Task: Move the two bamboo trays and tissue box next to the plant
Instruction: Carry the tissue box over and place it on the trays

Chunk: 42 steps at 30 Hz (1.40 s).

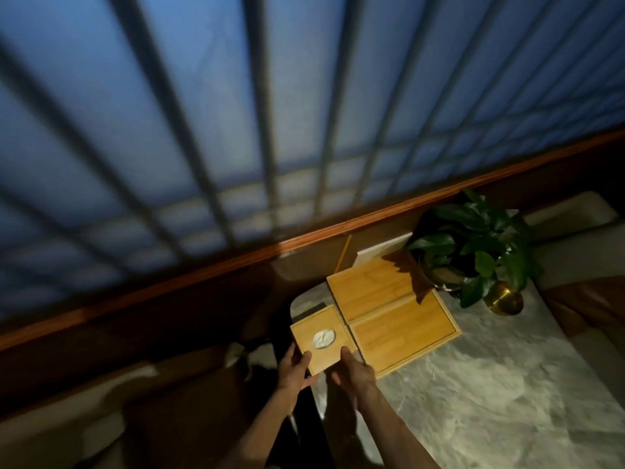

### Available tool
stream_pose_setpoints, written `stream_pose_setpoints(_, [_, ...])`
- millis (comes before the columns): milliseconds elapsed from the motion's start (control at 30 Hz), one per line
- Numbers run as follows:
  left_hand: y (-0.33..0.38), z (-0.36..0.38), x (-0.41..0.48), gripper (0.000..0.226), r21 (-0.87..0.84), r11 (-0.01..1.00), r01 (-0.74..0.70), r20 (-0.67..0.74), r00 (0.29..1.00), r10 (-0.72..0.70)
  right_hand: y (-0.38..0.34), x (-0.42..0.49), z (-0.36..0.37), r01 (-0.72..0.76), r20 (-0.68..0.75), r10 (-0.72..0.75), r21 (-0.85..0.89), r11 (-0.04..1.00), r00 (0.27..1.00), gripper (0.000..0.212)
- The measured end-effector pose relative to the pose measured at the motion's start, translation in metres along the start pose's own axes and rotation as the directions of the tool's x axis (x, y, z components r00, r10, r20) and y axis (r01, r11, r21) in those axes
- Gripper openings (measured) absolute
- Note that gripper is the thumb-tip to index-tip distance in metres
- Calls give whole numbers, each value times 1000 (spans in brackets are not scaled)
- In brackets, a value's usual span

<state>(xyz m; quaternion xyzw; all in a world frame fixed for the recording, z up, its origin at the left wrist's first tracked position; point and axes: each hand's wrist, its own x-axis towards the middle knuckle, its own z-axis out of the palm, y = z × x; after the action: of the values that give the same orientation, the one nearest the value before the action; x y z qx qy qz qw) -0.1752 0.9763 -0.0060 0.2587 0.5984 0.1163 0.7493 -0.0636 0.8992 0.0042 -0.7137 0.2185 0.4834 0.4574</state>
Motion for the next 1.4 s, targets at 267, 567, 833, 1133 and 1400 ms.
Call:
stream_pose_setpoints(267, [46, 14, 24, 58, 43, 999, 14, 39, 999, -16, -43, 21, 33, -51, 62, 47, 61, 997, 997, 14])
stream_pose_setpoints(567, [80, 20, 61, 54, 150, 988, 43, 5, 999, -44, -66, 37, 62, -26, -22, 28, 75, 997, 999, 23])
stream_pose_setpoints(833, [92, 24, 74, 52, 195, 971, 136, -75, 989, -124, -72, 40, 66, -33, -93, 31, -26, 999, 995, 25])
stream_pose_setpoints(1133, [107, 20, 50, 62, 692, 708, -137, 40, 988, 152, -81, 20, 55, 147, -27, -182, -485, 862, 983, 38])
stream_pose_setpoints(1400, [81, 9, 37, 59, 927, -226, -298, 344, 917, 201, -31, 13, 41, 443, 460, -425, -885, -144, 780, 76])
